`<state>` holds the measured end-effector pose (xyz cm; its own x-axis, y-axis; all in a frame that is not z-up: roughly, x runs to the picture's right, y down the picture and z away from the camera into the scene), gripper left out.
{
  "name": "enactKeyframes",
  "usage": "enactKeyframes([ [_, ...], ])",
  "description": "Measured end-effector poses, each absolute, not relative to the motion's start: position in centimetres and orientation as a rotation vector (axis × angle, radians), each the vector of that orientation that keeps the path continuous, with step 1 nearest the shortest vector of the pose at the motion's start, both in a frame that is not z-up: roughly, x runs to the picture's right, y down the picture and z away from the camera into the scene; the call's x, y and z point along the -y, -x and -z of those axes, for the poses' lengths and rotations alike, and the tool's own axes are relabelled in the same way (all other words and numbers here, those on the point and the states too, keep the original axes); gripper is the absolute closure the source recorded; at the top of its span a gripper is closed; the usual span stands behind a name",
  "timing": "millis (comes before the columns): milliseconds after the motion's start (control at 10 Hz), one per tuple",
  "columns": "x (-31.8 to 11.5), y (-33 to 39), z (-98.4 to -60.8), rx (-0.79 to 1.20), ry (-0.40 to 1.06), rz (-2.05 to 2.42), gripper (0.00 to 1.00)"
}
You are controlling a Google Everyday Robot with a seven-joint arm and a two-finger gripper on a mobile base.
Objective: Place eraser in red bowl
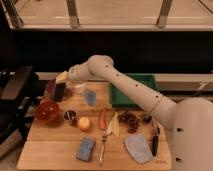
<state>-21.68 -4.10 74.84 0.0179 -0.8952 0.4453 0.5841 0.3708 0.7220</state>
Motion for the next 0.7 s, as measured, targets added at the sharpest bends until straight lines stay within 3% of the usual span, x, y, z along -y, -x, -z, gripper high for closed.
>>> enactKeyframes([
  [400,2.8,25.3,-74.2,1.097,-0.423,1.201,1.0],
  [500,2.4,26.4,-74.1,1.118,-0.43,1.2,0.96],
  [700,1.6,27.5,-74.3,1.146,-0.429,1.19,0.78],
])
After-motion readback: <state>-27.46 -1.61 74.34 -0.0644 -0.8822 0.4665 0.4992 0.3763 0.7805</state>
